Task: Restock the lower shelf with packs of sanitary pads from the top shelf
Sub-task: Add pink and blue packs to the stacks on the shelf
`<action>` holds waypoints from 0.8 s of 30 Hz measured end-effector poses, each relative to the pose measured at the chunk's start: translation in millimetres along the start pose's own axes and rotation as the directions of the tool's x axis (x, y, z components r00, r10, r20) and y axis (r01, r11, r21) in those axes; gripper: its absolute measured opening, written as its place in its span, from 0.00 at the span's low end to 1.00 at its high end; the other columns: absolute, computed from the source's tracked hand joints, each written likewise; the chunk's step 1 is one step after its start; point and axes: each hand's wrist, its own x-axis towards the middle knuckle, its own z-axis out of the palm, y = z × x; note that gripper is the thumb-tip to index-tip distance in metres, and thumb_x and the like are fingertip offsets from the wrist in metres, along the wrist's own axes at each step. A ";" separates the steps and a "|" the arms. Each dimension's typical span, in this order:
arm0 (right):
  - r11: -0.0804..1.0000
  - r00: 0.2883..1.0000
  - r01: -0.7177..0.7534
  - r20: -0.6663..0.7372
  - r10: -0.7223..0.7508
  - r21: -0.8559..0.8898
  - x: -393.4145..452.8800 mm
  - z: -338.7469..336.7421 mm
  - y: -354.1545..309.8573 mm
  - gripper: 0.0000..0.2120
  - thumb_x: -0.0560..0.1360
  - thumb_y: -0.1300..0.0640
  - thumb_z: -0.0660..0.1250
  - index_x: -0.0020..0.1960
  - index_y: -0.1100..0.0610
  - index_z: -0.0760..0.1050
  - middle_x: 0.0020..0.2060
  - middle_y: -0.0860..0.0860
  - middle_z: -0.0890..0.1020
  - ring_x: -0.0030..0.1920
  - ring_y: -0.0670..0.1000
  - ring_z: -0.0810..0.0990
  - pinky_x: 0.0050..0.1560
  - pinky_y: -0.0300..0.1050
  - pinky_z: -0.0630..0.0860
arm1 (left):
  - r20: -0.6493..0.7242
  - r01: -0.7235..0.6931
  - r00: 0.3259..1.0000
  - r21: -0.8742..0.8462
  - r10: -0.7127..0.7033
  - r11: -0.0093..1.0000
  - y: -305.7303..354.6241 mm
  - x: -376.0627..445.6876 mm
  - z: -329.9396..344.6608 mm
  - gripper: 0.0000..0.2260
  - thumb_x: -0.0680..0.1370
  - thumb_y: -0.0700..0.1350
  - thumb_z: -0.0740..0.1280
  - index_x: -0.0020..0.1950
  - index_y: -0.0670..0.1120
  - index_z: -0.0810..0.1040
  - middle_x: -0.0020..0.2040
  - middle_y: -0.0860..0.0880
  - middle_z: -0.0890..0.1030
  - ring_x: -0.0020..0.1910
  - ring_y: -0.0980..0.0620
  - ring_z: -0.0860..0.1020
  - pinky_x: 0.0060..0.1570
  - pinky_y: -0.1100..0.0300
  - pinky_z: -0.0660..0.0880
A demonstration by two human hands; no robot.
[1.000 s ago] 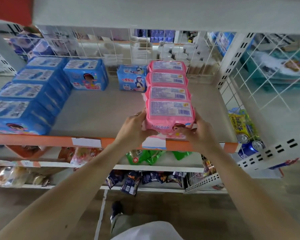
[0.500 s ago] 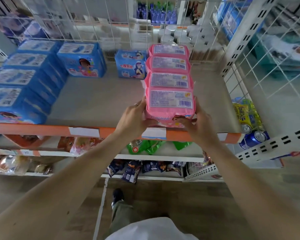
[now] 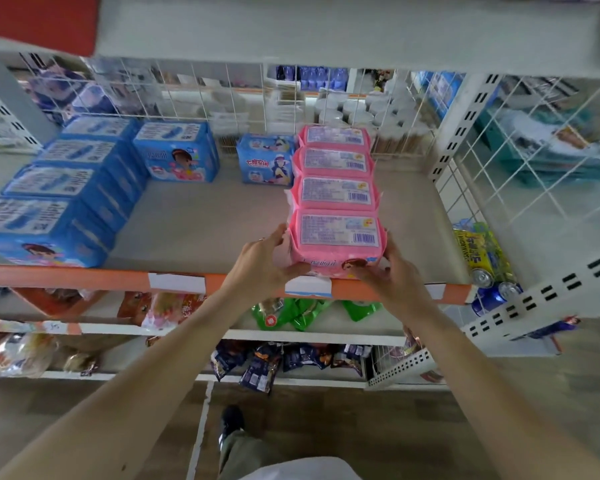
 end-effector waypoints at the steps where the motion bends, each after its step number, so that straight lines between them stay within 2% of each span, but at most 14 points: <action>1: 1.000 1.000 0.002 -0.011 -0.002 0.016 -3.8 0.4 -1.1 0.32 0.70 0.34 0.68 0.70 0.44 0.64 0.60 0.38 0.79 0.60 0.50 0.80 0.62 0.55 0.77 | -0.010 0.028 1.000 -0.043 -0.028 0.999 2.8 -3.6 -2.0 0.41 0.72 0.59 0.75 0.80 0.51 0.60 0.71 0.49 0.75 0.69 0.48 0.73 0.68 0.45 0.72; 3: 1.000 0.998 0.013 -0.062 -0.011 0.026 -8.8 2.0 -1.9 0.35 0.72 0.35 0.69 0.73 0.47 0.62 0.64 0.42 0.78 0.64 0.49 0.78 0.64 0.60 0.76 | -0.057 0.024 0.998 -0.079 -0.028 0.997 7.3 -11.1 -3.2 0.41 0.73 0.59 0.74 0.80 0.52 0.58 0.72 0.50 0.74 0.69 0.51 0.72 0.69 0.42 0.71; 6: 0.999 0.982 -0.033 -0.186 0.039 0.036 -15.2 5.7 -3.0 0.45 0.73 0.38 0.70 0.80 0.56 0.54 0.73 0.50 0.72 0.71 0.50 0.71 0.68 0.55 0.74 | -0.169 -0.042 0.985 -0.081 0.028 0.996 10.7 -23.3 -2.3 0.31 0.74 0.58 0.73 0.74 0.53 0.69 0.64 0.52 0.80 0.61 0.55 0.77 0.62 0.45 0.77; 7: 0.999 0.976 -0.030 -0.216 0.036 0.027 -18.1 7.2 -5.9 0.44 0.74 0.41 0.69 0.81 0.57 0.54 0.73 0.51 0.72 0.70 0.50 0.72 0.67 0.52 0.75 | -0.187 -0.053 0.982 -0.090 0.035 0.995 12.5 -27.1 -2.1 0.27 0.75 0.57 0.73 0.72 0.53 0.72 0.61 0.54 0.81 0.58 0.57 0.79 0.60 0.47 0.78; 10: 0.999 0.966 0.050 -0.253 -0.054 -0.022 -19.9 10.3 -8.1 0.25 0.78 0.51 0.68 0.73 0.54 0.69 0.59 0.45 0.81 0.58 0.43 0.79 0.61 0.44 0.79 | -0.198 -0.080 0.979 -0.105 0.058 0.991 18.7 -30.0 0.4 0.20 0.77 0.50 0.73 0.68 0.50 0.77 0.57 0.54 0.84 0.53 0.58 0.82 0.58 0.51 0.80; 12: 0.994 0.957 0.072 -0.275 -0.091 -0.077 -13.4 10.8 -6.3 0.19 0.78 0.56 0.70 0.68 0.52 0.74 0.54 0.43 0.83 0.53 0.45 0.81 0.58 0.51 0.80 | -0.216 -0.069 0.975 -0.090 0.048 0.994 23.7 -25.5 1.0 0.17 0.77 0.46 0.73 0.65 0.49 0.80 0.54 0.53 0.85 0.50 0.56 0.83 0.56 0.50 0.81; 14: 0.992 0.954 0.067 -0.283 -0.094 -0.103 -8.0 9.7 -5.2 0.16 0.78 0.56 0.70 0.66 0.51 0.77 0.53 0.44 0.85 0.53 0.49 0.82 0.56 0.54 0.80 | -0.230 -0.047 0.972 -0.006 0.045 0.999 27.3 -20.0 -0.9 0.15 0.77 0.47 0.73 0.63 0.50 0.80 0.54 0.54 0.85 0.47 0.55 0.83 0.53 0.50 0.81; 16: 0.994 0.963 0.051 -0.261 -0.074 -0.093 -8.9 5.7 -8.1 0.16 0.78 0.52 0.70 0.66 0.48 0.77 0.53 0.43 0.85 0.54 0.49 0.82 0.56 0.51 0.80 | -0.204 -0.026 0.978 0.096 0.045 0.995 27.7 -19.5 -3.3 0.15 0.77 0.52 0.72 0.63 0.52 0.79 0.56 0.54 0.84 0.49 0.55 0.83 0.50 0.50 0.81; 18: 0.997 0.974 0.039 -0.218 -0.054 -0.071 -13.8 -0.1 -13.8 0.18 0.77 0.43 0.69 0.65 0.45 0.76 0.53 0.41 0.84 0.55 0.48 0.82 0.55 0.51 0.80 | -0.172 0.010 0.985 0.156 0.017 0.988 29.1 -26.2 -7.2 0.18 0.78 0.57 0.69 0.66 0.53 0.75 0.60 0.54 0.82 0.53 0.54 0.82 0.51 0.50 0.80; 20: 0.998 0.985 0.012 -0.170 -0.022 -0.060 -18.2 -5.2 -18.7 0.24 0.75 0.34 0.66 0.65 0.46 0.72 0.57 0.42 0.82 0.58 0.50 0.80 0.56 0.52 0.77 | -0.174 0.047 0.985 0.212 -0.010 0.976 30.3 -34.7 -9.7 0.21 0.80 0.58 0.65 0.71 0.53 0.70 0.65 0.52 0.78 0.59 0.50 0.79 0.55 0.50 0.78; 22: 0.996 0.991 -0.035 -0.135 0.023 -0.086 -23.0 -8.7 -20.7 0.32 0.75 0.35 0.67 0.73 0.48 0.64 0.67 0.47 0.76 0.68 0.54 0.72 0.63 0.54 0.71 | -0.200 0.054 0.980 0.257 -0.002 0.965 34.5 -44.3 -12.5 0.24 0.81 0.57 0.63 0.75 0.51 0.65 0.72 0.51 0.72 0.65 0.48 0.75 0.60 0.50 0.74; 24: 0.989 0.991 -0.076 -0.119 0.061 -0.128 -31.7 -11.3 -26.1 0.39 0.77 0.39 0.67 0.80 0.51 0.54 0.76 0.50 0.65 0.76 0.54 0.62 0.72 0.56 0.62 | -0.222 0.018 0.974 0.285 0.048 0.958 39.7 -54.5 -14.6 0.25 0.81 0.56 0.63 0.76 0.51 0.63 0.75 0.51 0.68 0.68 0.46 0.73 0.63 0.49 0.72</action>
